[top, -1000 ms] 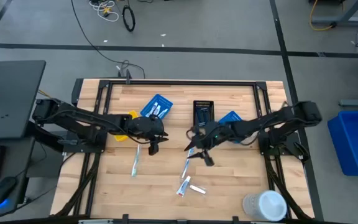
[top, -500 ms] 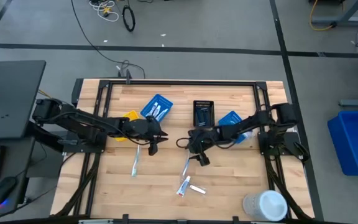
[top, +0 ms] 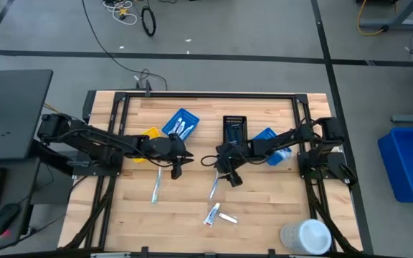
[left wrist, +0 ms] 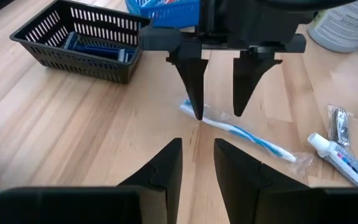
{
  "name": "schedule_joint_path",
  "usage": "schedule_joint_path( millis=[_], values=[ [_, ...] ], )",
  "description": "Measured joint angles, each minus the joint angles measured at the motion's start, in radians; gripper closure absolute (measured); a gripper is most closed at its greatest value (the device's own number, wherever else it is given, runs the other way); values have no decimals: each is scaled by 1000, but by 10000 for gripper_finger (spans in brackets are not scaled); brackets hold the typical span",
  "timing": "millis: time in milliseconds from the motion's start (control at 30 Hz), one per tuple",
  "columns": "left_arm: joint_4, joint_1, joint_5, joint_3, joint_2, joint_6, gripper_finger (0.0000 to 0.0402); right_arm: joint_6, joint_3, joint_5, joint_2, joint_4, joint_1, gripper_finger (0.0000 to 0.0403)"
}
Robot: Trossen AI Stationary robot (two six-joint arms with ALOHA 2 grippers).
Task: Pick & Place Travel size toiletries
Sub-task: Put the blue toothbrush into the right blue bin
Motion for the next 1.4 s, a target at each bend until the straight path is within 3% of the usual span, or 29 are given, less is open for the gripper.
schedule_joint_path(
  millis=[400, 1067, 1267, 1400],
  values=[
    [-1, 0, -27, 0, 0, 11, 303, -78, -21, 0, 0, -85, -51, 152],
    [-1, 0, -29, 0, 0, 11, 303, -49, -20, -4, 0, -175, -41, 299],
    [-1, 0, -28, 0, 0, 11, 303, 35, -22, 5, -49, -246, -32, 308],
    [-1, 0, -28, 0, 0, 11, 303, 120, 27, 6, -148, -405, -7, 309]
  ],
)
